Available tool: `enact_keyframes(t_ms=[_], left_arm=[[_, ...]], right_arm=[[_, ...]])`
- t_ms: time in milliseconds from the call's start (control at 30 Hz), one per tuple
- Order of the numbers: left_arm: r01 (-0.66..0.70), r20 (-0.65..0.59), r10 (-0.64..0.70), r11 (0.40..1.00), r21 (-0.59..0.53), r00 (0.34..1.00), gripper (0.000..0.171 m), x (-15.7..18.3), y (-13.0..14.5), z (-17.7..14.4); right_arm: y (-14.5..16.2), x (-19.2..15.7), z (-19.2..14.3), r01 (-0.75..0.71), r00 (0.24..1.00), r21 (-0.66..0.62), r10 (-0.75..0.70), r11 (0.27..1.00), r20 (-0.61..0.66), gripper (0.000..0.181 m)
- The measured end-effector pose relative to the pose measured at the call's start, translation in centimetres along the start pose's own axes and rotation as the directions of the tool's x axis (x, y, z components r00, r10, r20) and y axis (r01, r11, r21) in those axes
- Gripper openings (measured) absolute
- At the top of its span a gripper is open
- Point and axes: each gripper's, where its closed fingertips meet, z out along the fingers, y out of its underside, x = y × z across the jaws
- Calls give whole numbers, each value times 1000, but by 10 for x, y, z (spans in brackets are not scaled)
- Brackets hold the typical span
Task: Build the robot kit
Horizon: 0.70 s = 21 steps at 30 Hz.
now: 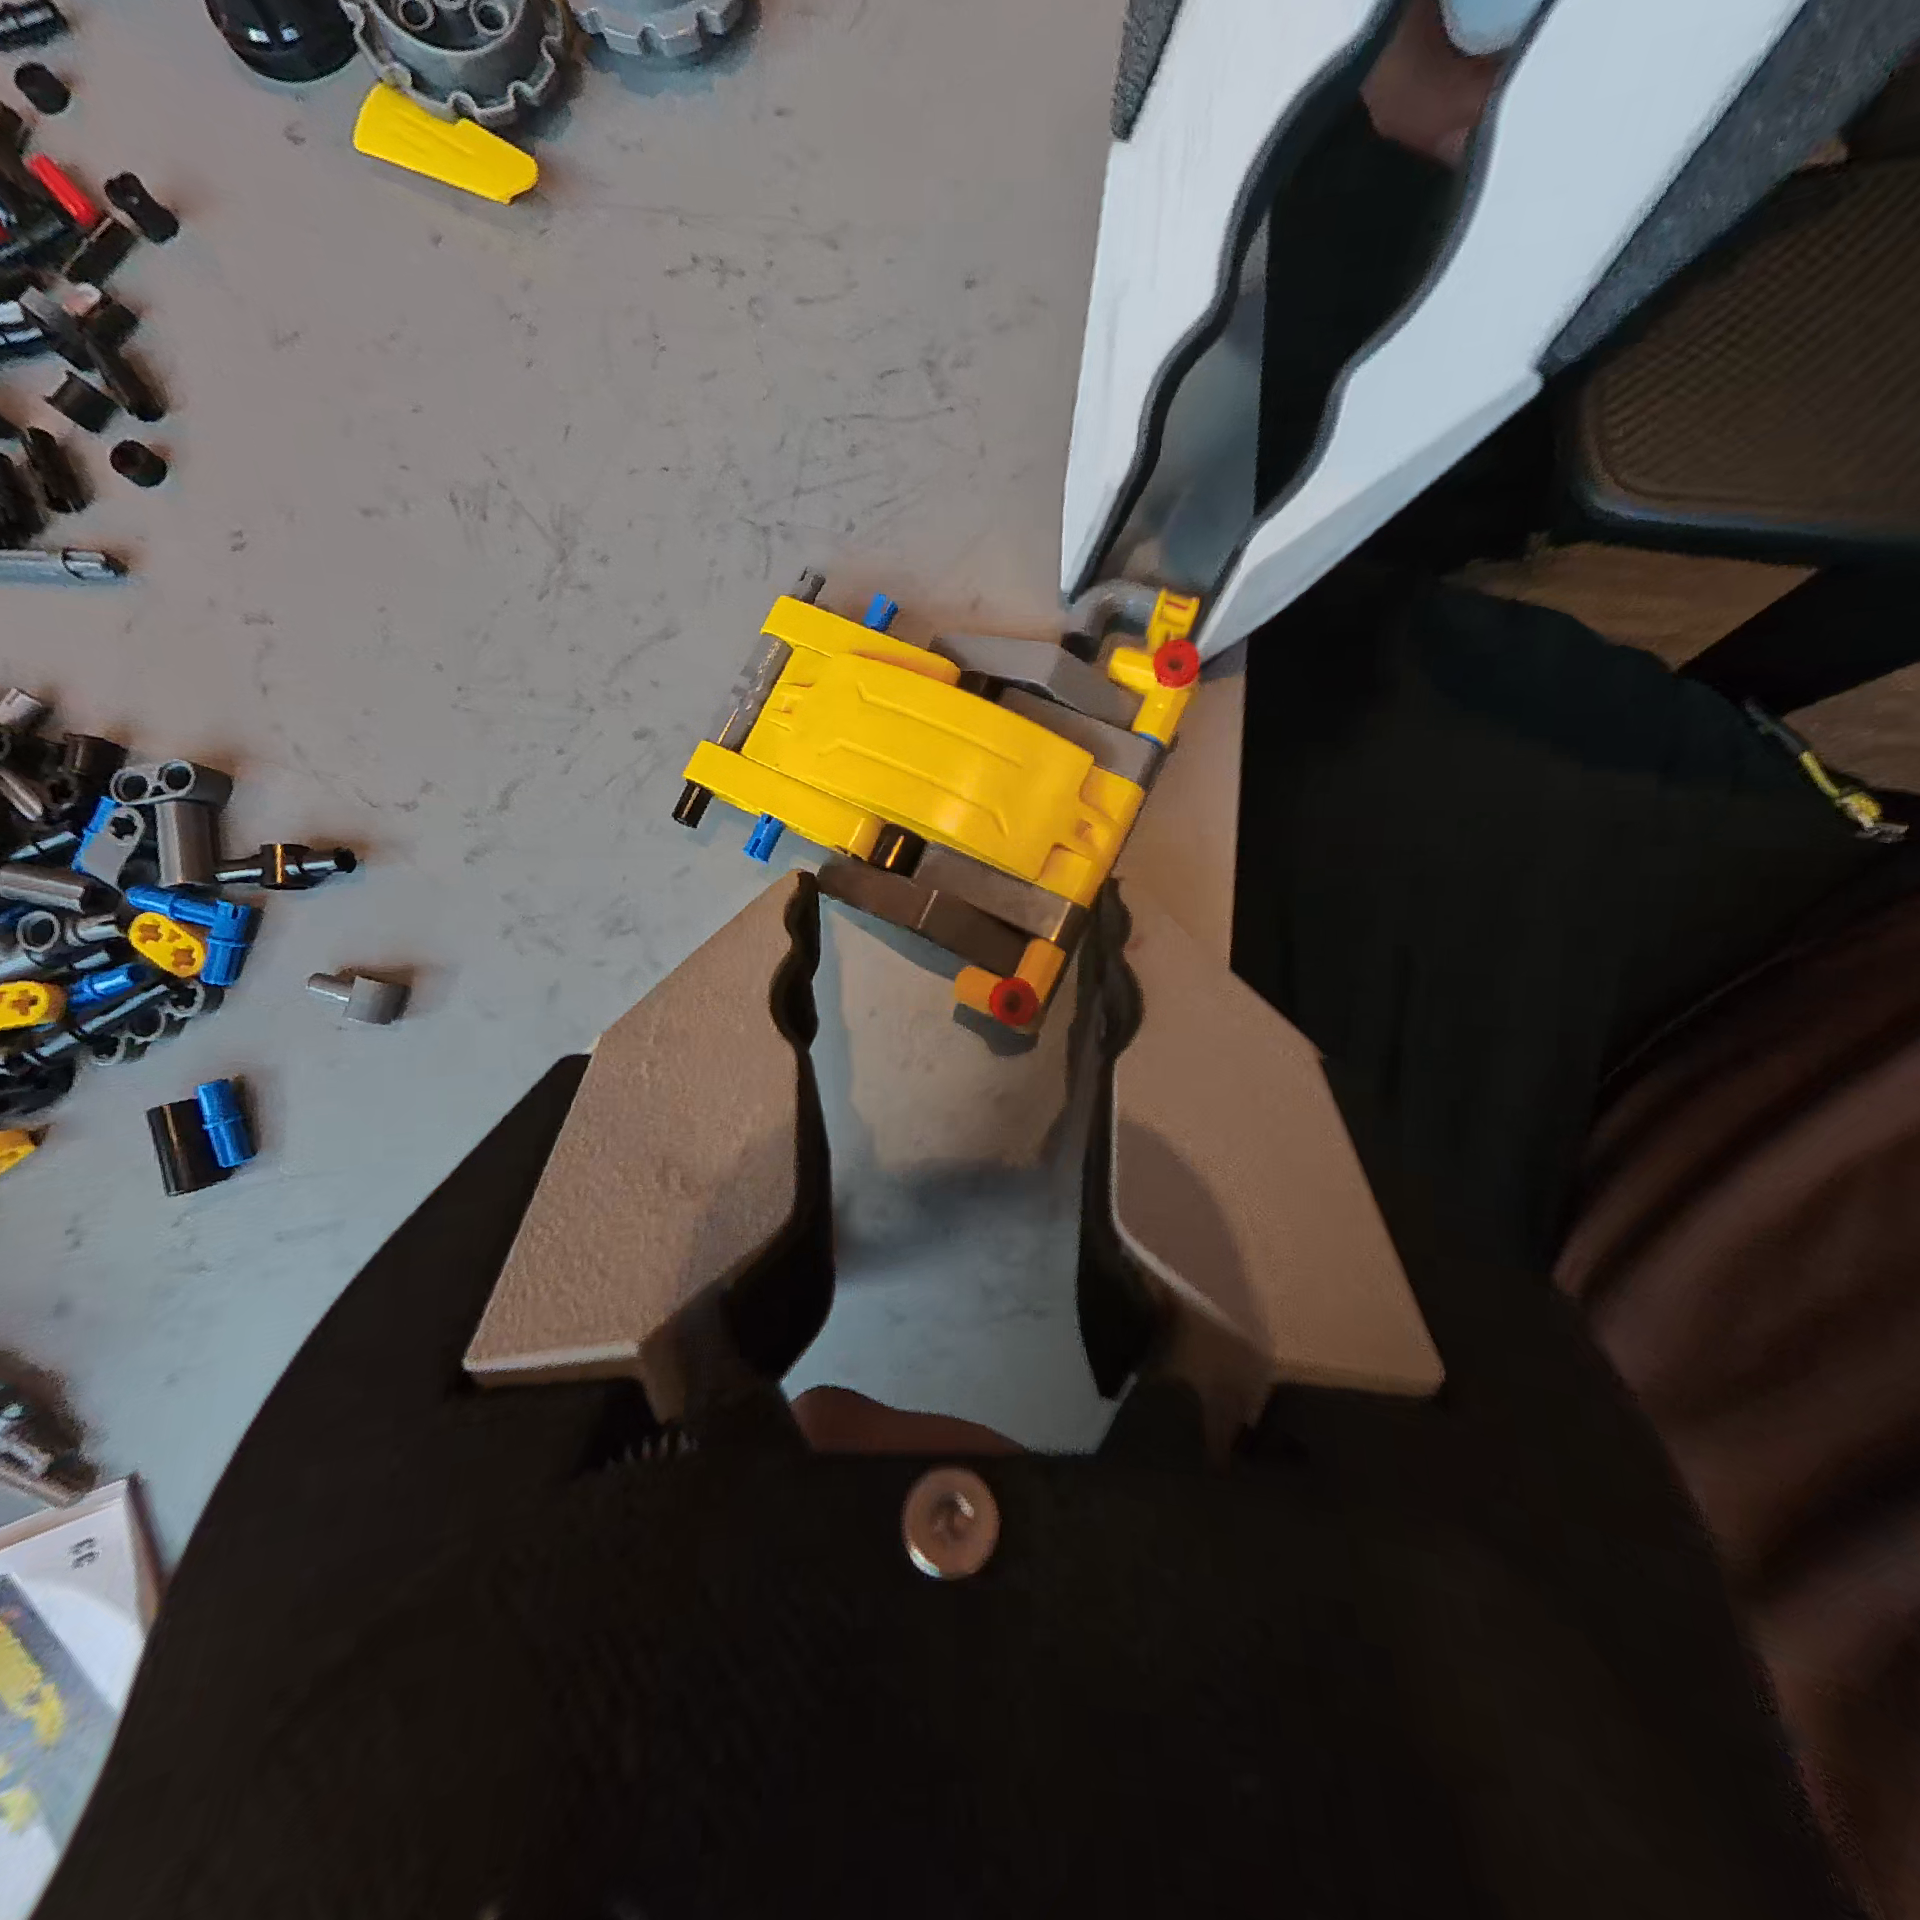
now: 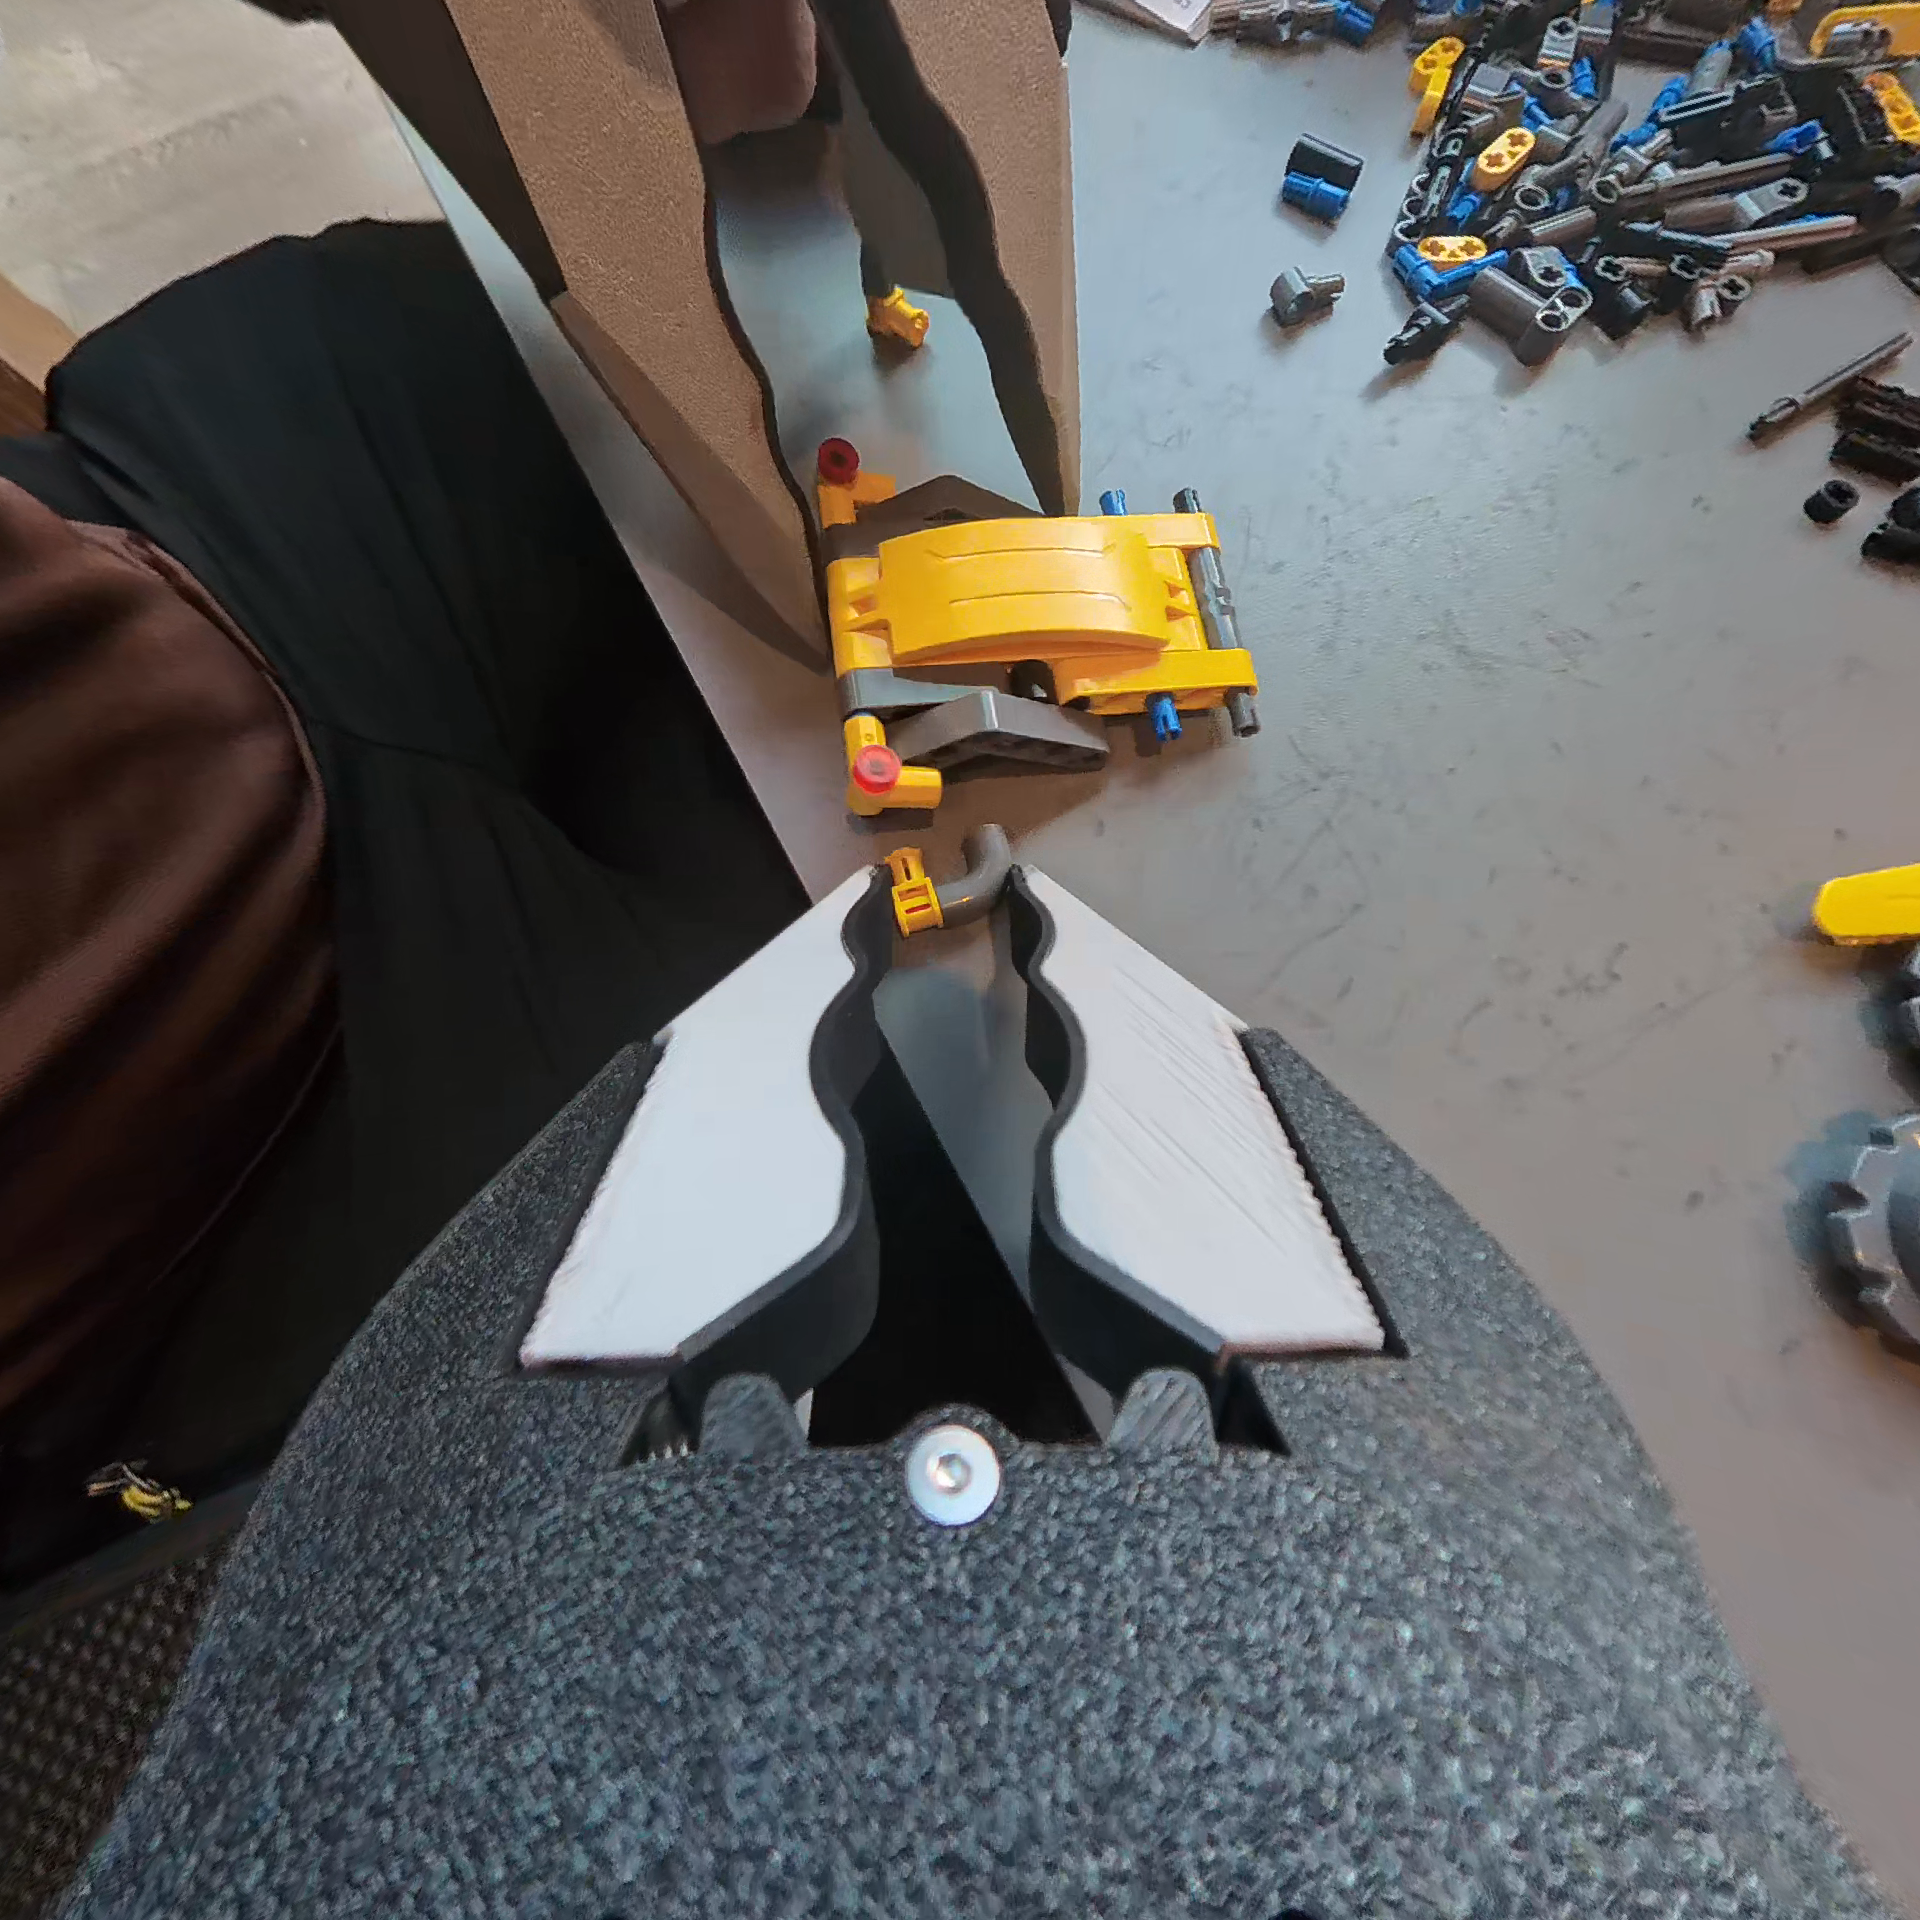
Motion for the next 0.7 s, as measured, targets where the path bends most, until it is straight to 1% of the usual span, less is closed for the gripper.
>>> enact_keyframes(t_ms=[67, 167, 300, 433, 600, 700], left_arm=[[25, -5, -25, 1000, 13, 1000, 51, 0, -1, 0], [23, 10, -23, 1000, 15, 1000, 51, 0, 0, 0], [16, 32, -16, 1000, 2, 999, 51, 0, 0, 1], [-17, 55, 17, 1000, -5, 998, 51, 1, -1, 3], [-11, 61, 12, 1000, -9, 998, 51, 1, -1, 3], [-35, 85, 37, 999, -27, 996, 50, 1, 0, 3]], right_arm=[[-1, -1, 1, -28, 1000, 20, 28, 999, -7, 23], [-2, -2, 1, -49, 999, 40, 50, 998, -10, 22], [-1, -3, 0, -75, 997, 35, 75, 997, -10, 22], [-2, -3, 1, -78, 997, 33, 78, 996, -18, 22], [-1, -3, 1, -85, 996, 35, 86, 996, -29, 22], [-1, -2, 1, -77, 996, 37, 79, 996, -47, 22]])
